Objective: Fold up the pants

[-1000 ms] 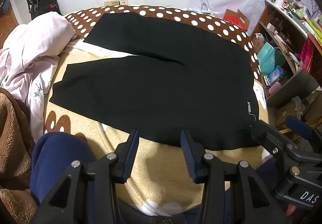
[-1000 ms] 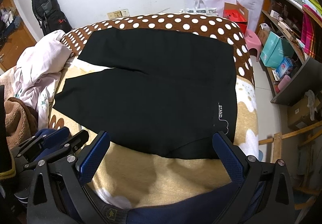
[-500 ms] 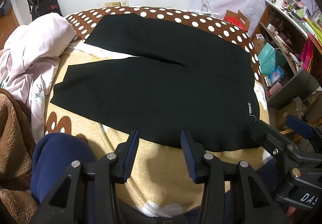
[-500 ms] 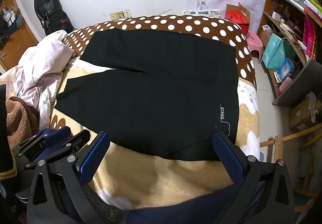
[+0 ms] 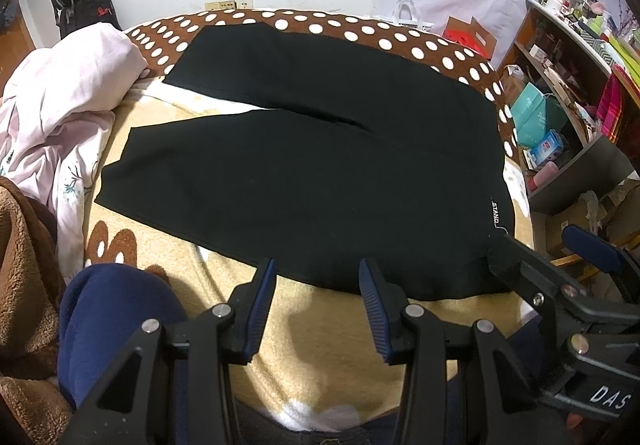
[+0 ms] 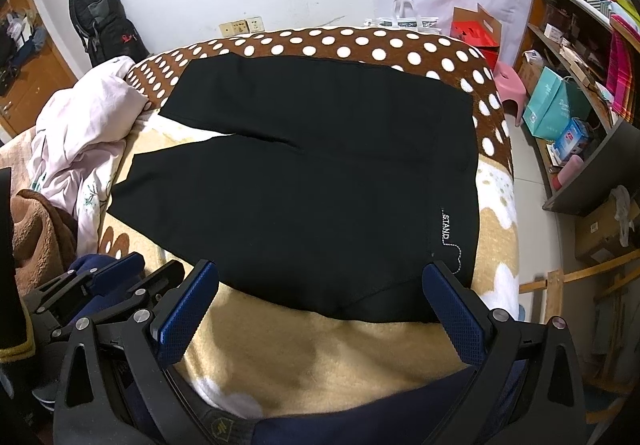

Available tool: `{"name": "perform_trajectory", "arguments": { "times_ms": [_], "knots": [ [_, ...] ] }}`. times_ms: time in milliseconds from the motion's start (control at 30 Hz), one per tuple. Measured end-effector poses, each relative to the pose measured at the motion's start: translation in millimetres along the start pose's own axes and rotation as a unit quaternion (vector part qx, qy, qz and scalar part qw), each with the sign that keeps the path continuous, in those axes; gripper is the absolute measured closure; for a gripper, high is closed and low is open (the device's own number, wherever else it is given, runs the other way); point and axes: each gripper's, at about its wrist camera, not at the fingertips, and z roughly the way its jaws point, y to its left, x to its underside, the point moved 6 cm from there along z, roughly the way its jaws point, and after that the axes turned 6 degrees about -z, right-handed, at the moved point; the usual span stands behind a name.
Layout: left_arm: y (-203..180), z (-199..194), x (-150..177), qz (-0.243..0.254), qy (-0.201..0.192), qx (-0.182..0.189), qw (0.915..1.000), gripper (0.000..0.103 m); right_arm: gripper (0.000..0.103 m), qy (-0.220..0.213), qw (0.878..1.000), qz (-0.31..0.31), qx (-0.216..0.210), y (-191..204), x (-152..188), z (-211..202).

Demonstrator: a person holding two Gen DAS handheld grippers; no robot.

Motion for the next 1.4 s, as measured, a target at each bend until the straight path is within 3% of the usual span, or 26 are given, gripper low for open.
{"name": "perform_trajectory", "arguments": {
  "times_ms": [300, 767, 1400],
  "knots": [
    [4, 1, -1, -0.005, -0.001, -0.009, 1.0000, 0.057, 0.001, 0.001, 1.000, 0.001, 0.001, -1, -1, 2],
    [9, -15, -11, -0.011, -0.033, -0.025, 0.9991, 0.057, 0.001, -0.020, 1.000, -0.005, -0.005, 1, -6, -9],
    [12, -11, -10, -0.014, -0.030, -0.031, 0.9990, 0.057, 0.001, -0.019, 1.000, -0.009, -0.006, 2, -6, -6]
  ]
}}
